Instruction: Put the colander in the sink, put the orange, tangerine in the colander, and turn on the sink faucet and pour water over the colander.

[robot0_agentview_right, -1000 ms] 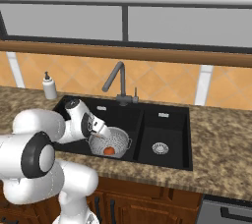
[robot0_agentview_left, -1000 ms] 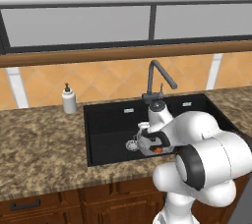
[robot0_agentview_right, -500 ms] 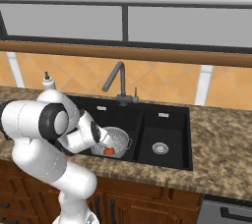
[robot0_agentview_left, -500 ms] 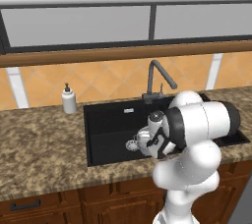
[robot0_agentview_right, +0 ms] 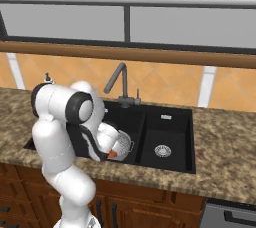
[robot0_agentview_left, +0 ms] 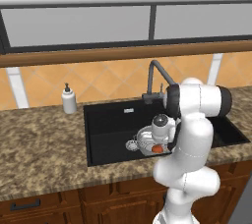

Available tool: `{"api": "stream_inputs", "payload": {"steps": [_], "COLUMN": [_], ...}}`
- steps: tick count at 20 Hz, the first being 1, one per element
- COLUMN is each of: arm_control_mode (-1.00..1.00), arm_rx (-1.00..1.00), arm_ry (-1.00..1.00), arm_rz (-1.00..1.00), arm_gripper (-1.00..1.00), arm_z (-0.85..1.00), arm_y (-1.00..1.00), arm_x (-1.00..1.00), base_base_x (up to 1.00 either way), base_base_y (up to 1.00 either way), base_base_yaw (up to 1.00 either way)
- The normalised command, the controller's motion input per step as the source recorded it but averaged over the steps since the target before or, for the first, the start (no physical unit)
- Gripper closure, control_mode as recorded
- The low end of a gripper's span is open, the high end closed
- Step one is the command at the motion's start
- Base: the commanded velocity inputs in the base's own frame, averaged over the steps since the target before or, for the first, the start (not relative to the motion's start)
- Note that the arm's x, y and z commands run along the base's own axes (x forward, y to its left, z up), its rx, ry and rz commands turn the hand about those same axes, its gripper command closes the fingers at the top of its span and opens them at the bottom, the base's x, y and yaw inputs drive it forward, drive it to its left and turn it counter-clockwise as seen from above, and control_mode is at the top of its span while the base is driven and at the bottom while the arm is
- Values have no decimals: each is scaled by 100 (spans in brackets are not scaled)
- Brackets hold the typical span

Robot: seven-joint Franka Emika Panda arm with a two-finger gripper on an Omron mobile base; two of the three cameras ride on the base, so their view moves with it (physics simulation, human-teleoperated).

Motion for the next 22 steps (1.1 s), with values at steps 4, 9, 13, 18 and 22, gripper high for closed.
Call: {"api": "stream_inputs", "payload": {"steps": [4,9,13,18,22], "arm_control_mode": [-100,-100,-100,-100,-100], "arm_rx": [0,0,0,-2,0], "arm_ry": [-19,-22,-10,-9,-12], "arm_rz": [0,0,0,0,0], "arm_gripper": [-100,-100,-100,-100,-100], "arm_z": [-41,-17,0,13,82], "arm_y": [0,1,18,35,36], "arm_x": [0,-11,-22,-52,-71], "base_base_x": [0,0,0,0,0], "base_base_y": [0,0,0,0,0], "base_base_yaw": [0,0,0,0,0]}}
